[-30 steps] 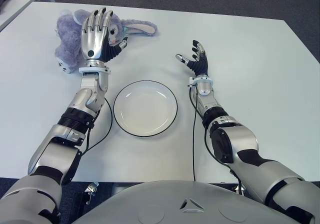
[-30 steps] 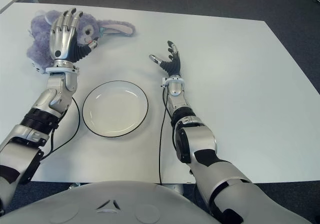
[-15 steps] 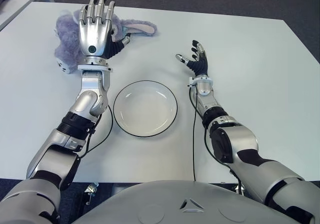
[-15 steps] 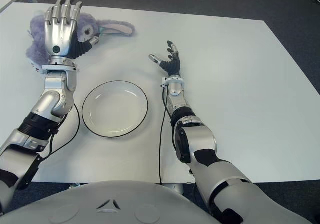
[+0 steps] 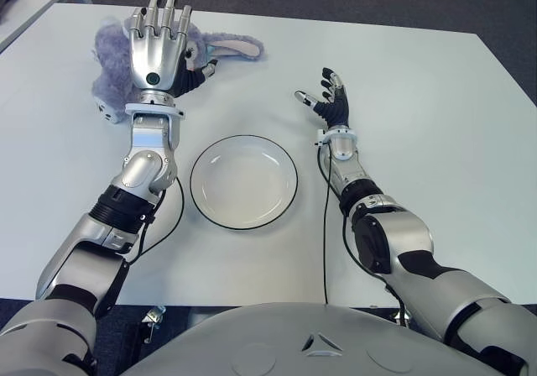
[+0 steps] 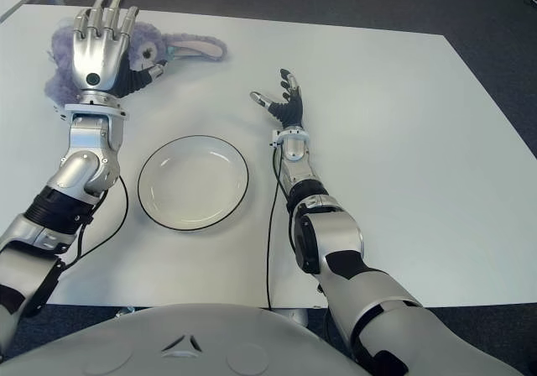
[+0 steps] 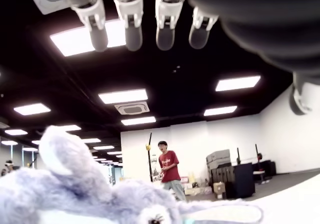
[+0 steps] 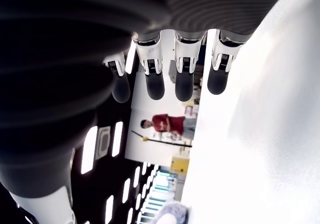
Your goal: Put the doll into the plate.
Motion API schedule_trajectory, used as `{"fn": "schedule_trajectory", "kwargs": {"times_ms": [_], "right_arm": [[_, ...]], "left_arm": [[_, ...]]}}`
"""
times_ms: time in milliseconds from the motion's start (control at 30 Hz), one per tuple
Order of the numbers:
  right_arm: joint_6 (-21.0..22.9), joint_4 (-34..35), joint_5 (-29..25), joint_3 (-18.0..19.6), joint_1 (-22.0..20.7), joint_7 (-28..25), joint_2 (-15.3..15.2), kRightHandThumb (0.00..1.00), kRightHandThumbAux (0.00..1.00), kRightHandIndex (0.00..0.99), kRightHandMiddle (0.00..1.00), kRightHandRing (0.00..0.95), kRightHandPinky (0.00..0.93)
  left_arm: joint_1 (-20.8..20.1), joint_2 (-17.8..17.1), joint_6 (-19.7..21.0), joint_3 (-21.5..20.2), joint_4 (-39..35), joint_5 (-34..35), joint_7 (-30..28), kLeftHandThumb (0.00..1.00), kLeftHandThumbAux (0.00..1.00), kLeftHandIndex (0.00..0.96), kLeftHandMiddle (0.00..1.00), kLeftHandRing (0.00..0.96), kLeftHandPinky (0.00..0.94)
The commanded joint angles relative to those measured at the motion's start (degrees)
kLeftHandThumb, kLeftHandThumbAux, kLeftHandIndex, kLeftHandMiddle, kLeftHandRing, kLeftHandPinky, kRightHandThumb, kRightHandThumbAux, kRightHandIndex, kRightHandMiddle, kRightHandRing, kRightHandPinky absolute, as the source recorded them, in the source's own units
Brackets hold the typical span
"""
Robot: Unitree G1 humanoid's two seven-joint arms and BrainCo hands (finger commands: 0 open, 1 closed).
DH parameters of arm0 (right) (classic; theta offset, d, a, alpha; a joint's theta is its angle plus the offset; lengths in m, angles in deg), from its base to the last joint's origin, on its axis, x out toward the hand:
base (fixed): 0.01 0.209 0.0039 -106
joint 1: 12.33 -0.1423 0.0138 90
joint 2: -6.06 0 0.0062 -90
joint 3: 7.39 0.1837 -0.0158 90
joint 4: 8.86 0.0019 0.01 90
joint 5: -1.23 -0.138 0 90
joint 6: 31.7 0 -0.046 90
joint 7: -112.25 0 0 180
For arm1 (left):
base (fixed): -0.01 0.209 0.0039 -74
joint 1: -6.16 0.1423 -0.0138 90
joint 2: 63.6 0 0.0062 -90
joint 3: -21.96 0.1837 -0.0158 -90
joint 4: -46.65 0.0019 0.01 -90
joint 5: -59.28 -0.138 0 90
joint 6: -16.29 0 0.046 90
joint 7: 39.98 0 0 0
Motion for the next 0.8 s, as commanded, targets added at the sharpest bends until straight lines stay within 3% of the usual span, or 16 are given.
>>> {"fn": "schedule_trajectory", "kwargs": {"times_ms": [33,233,800], "right_arm": [[7.0,-8.4,-0.5,0.3,12.4,-1.0,2.3,0.042,0.755,0.117,0.111,0.093,0.092],[6.9,-8.4,-0.5,0.3,12.4,-1.3,2.3,0.040,0.752,0.110,0.103,0.087,0.085],[7.1,-8.4,-0.8,0.6,12.3,-1.7,2.4,0.042,0.759,0.115,0.100,0.084,0.088]], "left_arm": [[-0.9,-1.2,0.2,1.5,1.6,-3.3,-3.6,0.214,0.287,0.000,0.000,0.000,0.000],[-1.6,-1.8,0.4,1.9,1.9,-5.0,-5.8,0.174,0.291,0.000,0.000,0.000,0.000],[-2.1,-2.1,-0.7,1.5,2.7,-5.3,-6.5,0.183,0.306,0.000,0.000,0.000,0.000]]}}
